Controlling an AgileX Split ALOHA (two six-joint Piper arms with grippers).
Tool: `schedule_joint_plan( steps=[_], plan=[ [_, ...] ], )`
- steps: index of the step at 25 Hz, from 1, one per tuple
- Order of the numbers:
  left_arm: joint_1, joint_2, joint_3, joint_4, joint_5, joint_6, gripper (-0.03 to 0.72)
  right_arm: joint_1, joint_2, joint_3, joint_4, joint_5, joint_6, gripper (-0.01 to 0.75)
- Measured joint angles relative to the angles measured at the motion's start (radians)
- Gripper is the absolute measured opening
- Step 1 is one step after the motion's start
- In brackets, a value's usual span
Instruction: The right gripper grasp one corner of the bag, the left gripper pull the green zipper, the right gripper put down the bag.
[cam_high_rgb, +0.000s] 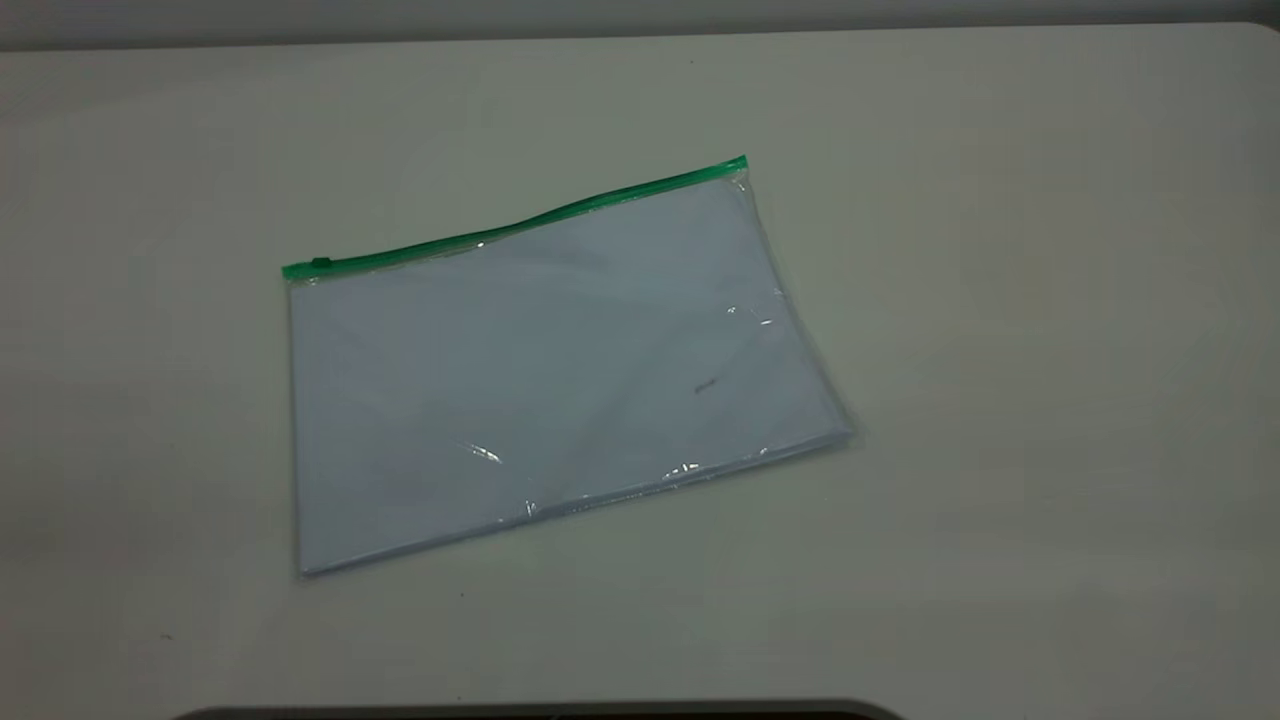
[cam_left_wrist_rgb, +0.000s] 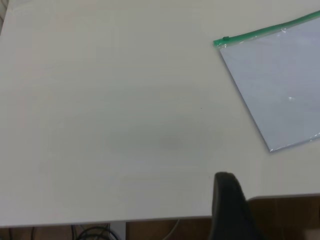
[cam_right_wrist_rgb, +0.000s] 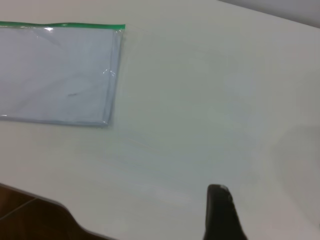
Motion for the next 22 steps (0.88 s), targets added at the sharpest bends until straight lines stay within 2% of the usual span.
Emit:
schedule_joint_plan(
  steps=[14,22],
  plan=[
    [0.000,0.000,0.000,0.000,0.000,0.000,0.479,-0.002,0.000,0.000,-0.024,0.000,0.004,0.499],
    [0.000,0.000,0.000,0.000,0.000,0.000,0.479,-0.002,0.000,0.000,-0.132,-0.004,0.138,0.499]
  ],
)
